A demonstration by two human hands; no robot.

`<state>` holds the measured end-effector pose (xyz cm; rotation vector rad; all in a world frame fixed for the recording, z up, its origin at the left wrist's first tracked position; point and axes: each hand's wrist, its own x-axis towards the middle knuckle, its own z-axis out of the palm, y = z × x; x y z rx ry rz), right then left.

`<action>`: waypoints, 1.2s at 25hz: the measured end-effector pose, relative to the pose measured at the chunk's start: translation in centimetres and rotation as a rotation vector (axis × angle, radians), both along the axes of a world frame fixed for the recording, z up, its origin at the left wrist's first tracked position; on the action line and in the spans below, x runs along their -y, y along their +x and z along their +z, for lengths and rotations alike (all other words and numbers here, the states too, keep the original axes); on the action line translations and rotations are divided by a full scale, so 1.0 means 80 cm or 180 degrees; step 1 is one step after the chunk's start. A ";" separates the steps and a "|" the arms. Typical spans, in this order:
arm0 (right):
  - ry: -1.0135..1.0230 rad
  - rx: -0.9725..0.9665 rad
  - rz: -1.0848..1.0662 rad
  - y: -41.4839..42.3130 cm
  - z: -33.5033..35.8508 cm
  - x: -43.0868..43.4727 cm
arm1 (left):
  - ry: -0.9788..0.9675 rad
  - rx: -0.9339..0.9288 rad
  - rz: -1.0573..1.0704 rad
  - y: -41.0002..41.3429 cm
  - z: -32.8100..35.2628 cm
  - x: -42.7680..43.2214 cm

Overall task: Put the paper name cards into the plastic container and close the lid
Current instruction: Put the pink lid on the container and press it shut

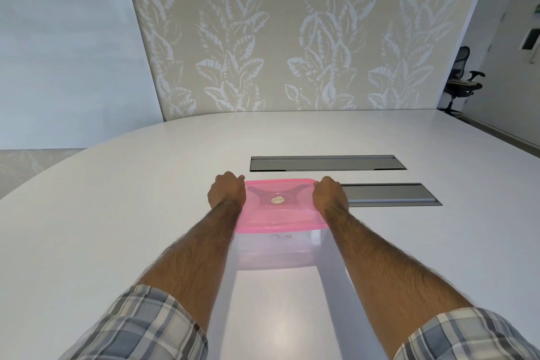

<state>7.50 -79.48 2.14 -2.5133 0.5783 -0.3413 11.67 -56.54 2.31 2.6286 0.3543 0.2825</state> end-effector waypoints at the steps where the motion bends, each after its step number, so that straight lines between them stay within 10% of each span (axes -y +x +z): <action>1: 0.0023 0.0004 -0.0021 0.000 0.000 -0.001 | -0.0020 -0.0002 -0.0016 0.001 0.001 0.000; 30: 0.0732 -0.0060 0.0102 0.051 0.005 0.014 | 0.0557 -0.0242 -0.0814 0.050 0.004 -0.012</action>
